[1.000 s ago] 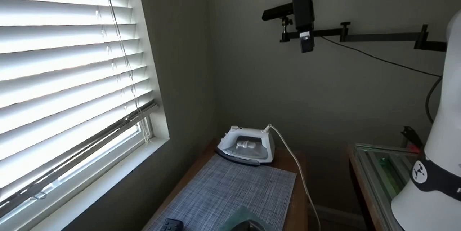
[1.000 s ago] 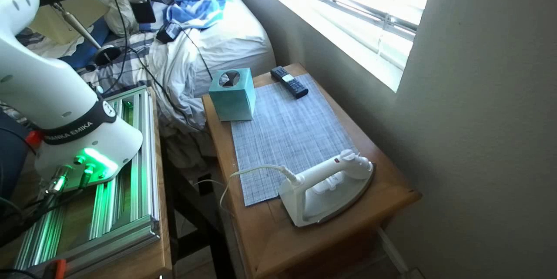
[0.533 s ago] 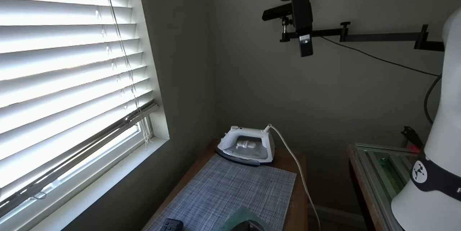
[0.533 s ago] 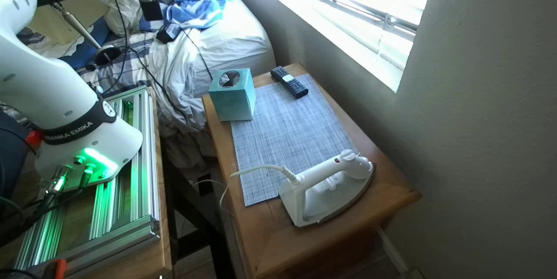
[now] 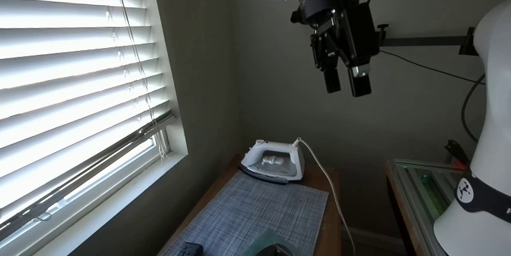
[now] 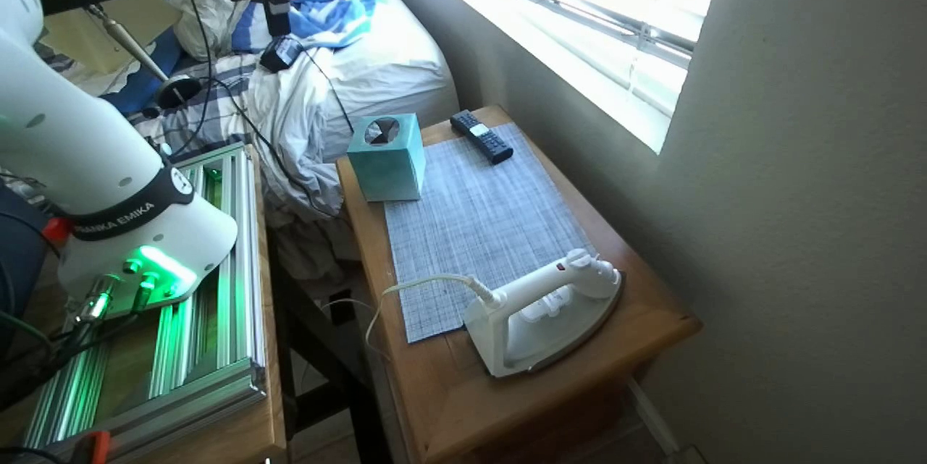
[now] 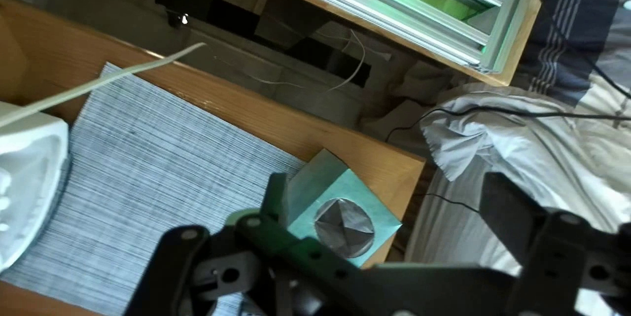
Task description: Move the box to the right
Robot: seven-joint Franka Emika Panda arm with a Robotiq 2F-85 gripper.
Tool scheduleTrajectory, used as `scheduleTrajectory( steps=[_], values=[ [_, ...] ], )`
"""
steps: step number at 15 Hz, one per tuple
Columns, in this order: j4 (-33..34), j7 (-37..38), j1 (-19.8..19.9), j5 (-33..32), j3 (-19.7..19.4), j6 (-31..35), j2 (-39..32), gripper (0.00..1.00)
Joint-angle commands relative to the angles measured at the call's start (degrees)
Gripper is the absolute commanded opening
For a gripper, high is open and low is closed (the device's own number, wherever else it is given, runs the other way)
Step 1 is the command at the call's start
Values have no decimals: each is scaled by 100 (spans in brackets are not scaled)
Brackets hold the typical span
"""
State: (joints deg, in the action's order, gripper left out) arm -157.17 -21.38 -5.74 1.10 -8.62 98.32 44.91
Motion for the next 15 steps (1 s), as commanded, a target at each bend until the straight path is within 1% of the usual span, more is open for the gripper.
scheduleTrajectory(
  steps=[1, 2, 3, 5, 9, 10, 12, 15],
  values=[
    [-34, -332, -436, -76, 444, 565, -237, 100],
    [-35, -293, -510, -205, 605, 804, -319, 100],
    [-36, -196, -372, -22, 402, 467, -118, 100],
    [-36, -180, -495, -66, 615, 682, -234, 100],
    [-36, -195, -501, -101, 647, 721, -295, 100],
    [-35, -248, -570, -49, 654, 1141, -359, 100],
    [-34, -521, -806, 42, 669, 1950, -726, 100],
    [-51, -901, -1188, 171, 658, 3410, -1410, 100]
  ],
)
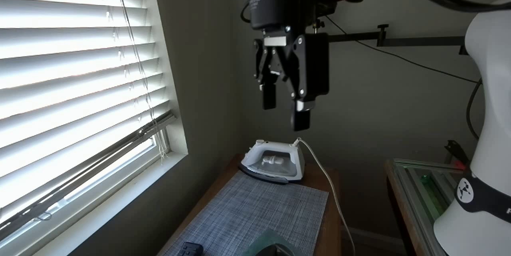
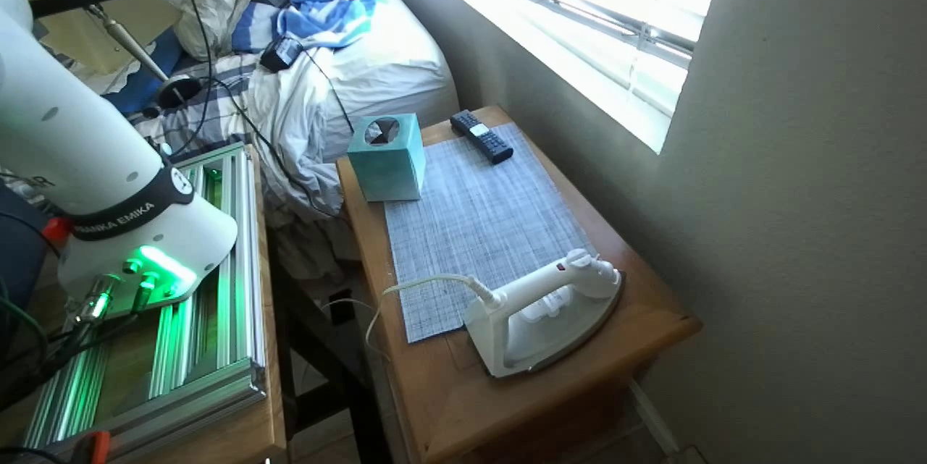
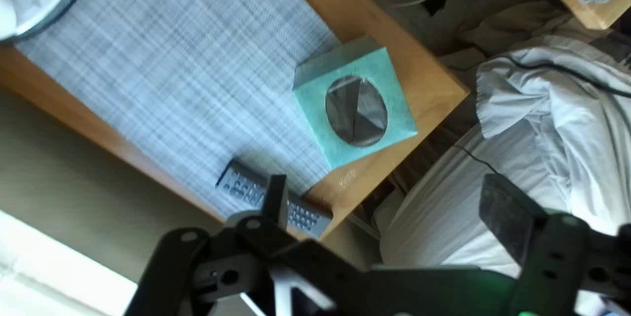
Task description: Move the box to the right
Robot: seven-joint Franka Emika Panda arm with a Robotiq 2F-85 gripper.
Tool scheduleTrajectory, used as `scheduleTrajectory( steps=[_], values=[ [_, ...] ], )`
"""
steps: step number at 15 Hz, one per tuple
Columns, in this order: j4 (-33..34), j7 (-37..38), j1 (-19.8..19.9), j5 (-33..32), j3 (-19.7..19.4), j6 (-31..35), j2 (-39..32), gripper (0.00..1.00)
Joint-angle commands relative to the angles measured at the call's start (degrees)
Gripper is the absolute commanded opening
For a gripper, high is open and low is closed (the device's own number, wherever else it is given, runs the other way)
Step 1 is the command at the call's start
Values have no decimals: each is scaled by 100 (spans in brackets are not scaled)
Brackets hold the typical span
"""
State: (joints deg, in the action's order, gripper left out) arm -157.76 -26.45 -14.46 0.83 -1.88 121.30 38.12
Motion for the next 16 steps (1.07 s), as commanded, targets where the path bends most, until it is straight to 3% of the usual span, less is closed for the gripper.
scheduleTrajectory(
  steps=[1, 4, 8, 10, 14, 16],
  values=[
    [-1, -576, -453, 262, -67, 1489, -985, 100],
    [-43, -1226, -670, 244, -124, 1802, -1714, 100],
    [-76, -1516, -291, 37, 14, 1896, -2532, 100],
    [-79, -1429, -234, 174, 163, 1724, -2341, 100],
    [-63, -1534, -116, 169, 185, 1765, -2636, 100],
    [-64, -1404, 22, -324, 333, 2586, -3016, 100]
  ],
)
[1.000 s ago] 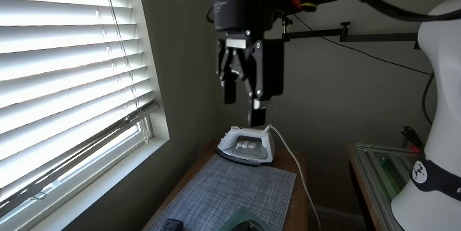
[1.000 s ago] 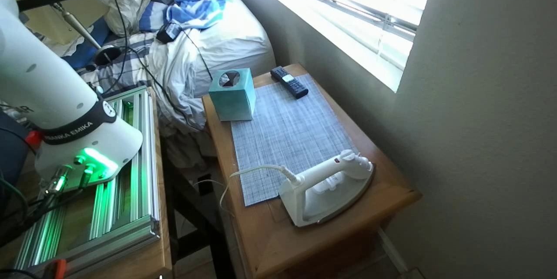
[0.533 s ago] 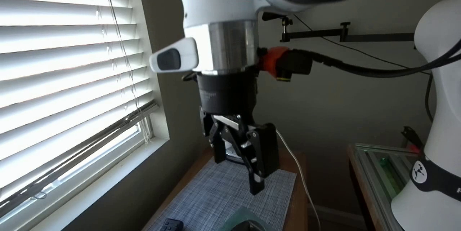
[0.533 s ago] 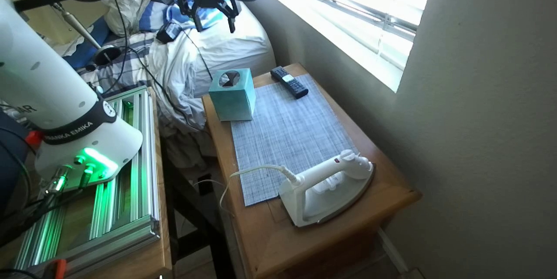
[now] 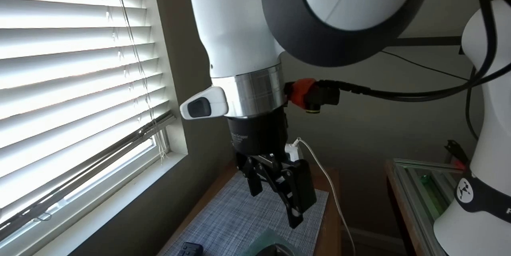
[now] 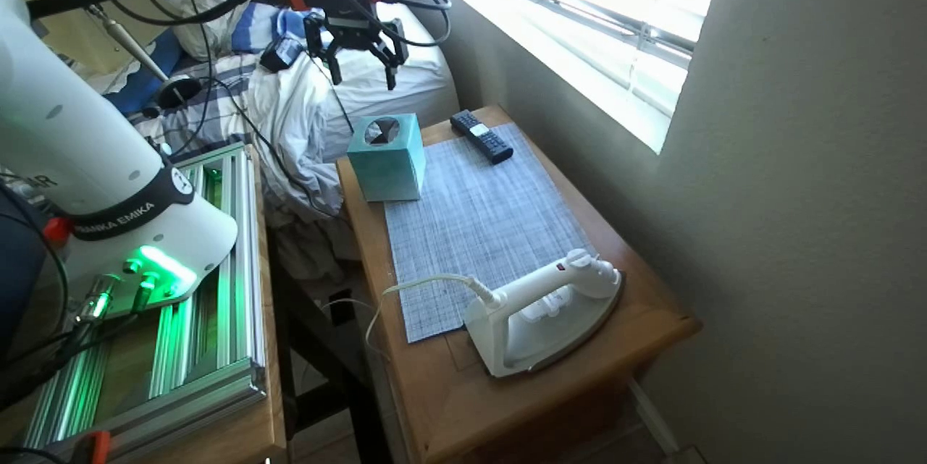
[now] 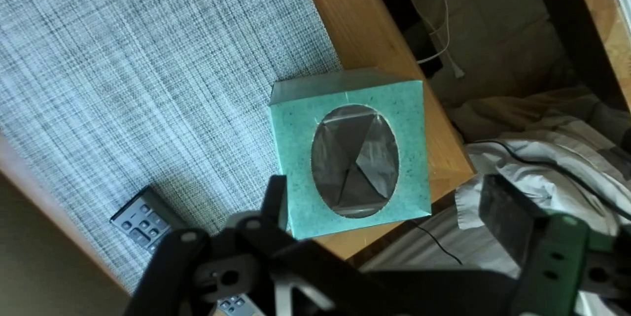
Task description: Move the box to the right
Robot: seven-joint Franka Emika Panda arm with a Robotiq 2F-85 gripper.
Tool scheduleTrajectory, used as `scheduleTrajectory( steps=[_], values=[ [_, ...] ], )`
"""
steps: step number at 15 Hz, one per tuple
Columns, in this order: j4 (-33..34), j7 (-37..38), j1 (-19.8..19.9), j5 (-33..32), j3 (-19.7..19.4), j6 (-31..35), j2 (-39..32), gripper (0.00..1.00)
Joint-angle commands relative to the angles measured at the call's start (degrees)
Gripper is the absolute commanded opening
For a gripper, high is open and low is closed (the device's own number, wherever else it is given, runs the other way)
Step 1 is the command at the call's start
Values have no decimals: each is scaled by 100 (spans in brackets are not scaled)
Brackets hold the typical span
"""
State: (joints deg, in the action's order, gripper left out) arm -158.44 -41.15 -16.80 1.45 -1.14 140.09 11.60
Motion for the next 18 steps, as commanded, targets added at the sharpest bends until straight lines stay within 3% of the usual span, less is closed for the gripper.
scheduleTrajectory(
  steps=[1, 4, 6, 15, 18],
  values=[
    [-1, 49, 306, -542, 311, 1036, -502, 100],
    [-18, 72, 454, -779, 381, 2257, -1059, 100],
    [-22, -39, 521, -686, 413, 2663, -1407, 100],
    [116, -290, 1431, -667, 1145, 3327, -2635, 100],
    [217, -193, 1638, -826, 1279, 3429, -2900, 87]
  ],
)
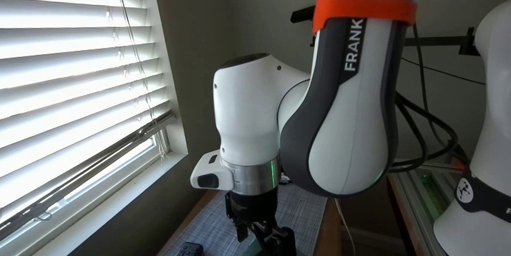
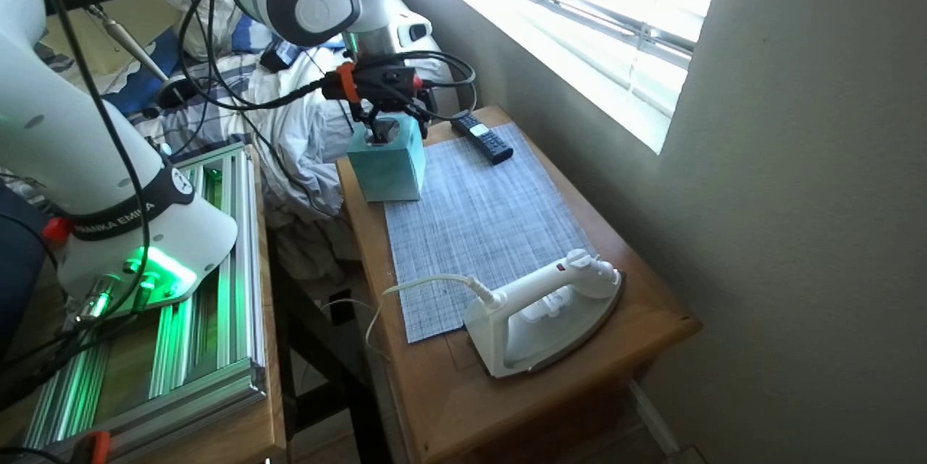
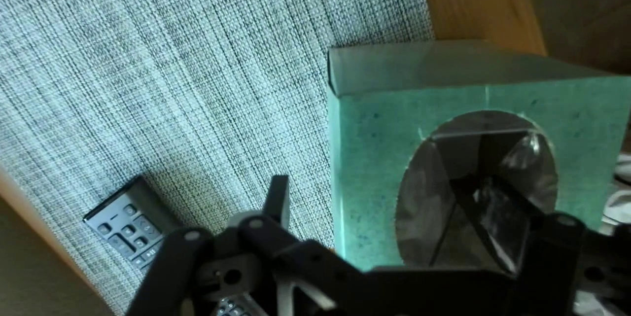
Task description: Move the box to the right
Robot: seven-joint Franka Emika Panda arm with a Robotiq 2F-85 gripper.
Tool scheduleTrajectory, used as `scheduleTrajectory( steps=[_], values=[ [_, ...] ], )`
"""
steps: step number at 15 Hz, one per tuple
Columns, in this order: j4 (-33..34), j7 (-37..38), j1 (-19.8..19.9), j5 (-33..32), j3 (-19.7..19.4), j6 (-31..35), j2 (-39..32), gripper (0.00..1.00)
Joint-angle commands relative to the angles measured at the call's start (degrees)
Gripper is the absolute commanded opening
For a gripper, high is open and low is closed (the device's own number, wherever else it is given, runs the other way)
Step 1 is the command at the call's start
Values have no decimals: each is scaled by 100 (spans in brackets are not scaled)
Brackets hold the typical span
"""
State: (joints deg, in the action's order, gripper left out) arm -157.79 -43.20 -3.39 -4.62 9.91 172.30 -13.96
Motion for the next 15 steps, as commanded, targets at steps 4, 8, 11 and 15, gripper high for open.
scheduleTrajectory(
  steps=[4, 8, 11, 15],
  values=[
    [217, 79, 426, -442, 207, 250, -468, 47],
    [219, 110, 469, -582, 205, 232, -407, 19],
    [239, 65, 577, -567, 321, 170, -385, 2],
    [276, 125, 1130, -163, 785, 100, -349, 1]
  ],
)
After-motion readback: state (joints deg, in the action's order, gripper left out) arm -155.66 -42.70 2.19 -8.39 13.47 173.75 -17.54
